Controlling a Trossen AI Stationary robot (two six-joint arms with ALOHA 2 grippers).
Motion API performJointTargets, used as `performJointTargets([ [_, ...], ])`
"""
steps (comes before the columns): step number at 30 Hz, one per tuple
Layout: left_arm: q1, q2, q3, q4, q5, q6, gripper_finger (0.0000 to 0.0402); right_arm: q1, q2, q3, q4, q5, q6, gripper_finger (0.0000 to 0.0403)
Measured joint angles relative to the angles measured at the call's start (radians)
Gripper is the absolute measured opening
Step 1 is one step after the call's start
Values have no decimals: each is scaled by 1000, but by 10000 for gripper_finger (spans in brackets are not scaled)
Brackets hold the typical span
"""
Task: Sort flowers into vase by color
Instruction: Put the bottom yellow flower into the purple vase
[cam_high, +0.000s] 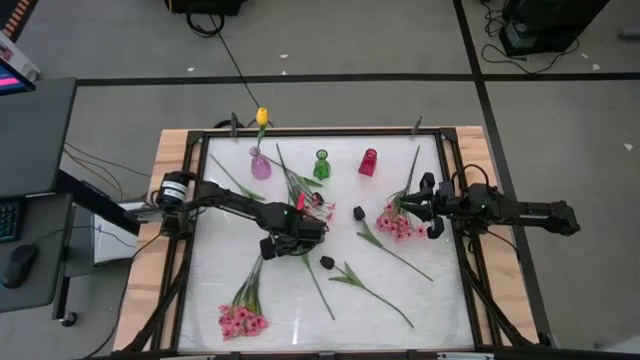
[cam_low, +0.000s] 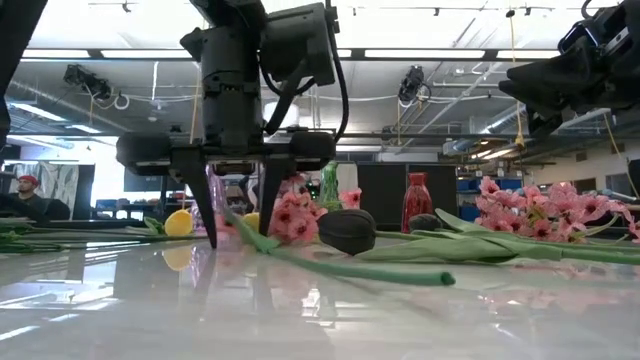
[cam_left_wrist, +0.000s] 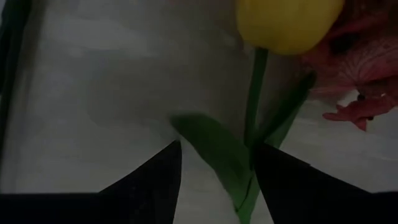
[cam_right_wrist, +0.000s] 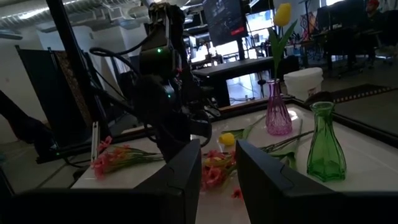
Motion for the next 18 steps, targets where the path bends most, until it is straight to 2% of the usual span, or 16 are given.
performJointTargets([
  [6, 0, 0, 0, 0, -3, -19, 179, 0, 0, 0, 0, 0, 0, 110],
  [18, 0, 0, 0, 11, -11, -26, 60, 0, 0, 0, 0, 0, 0, 110],
])
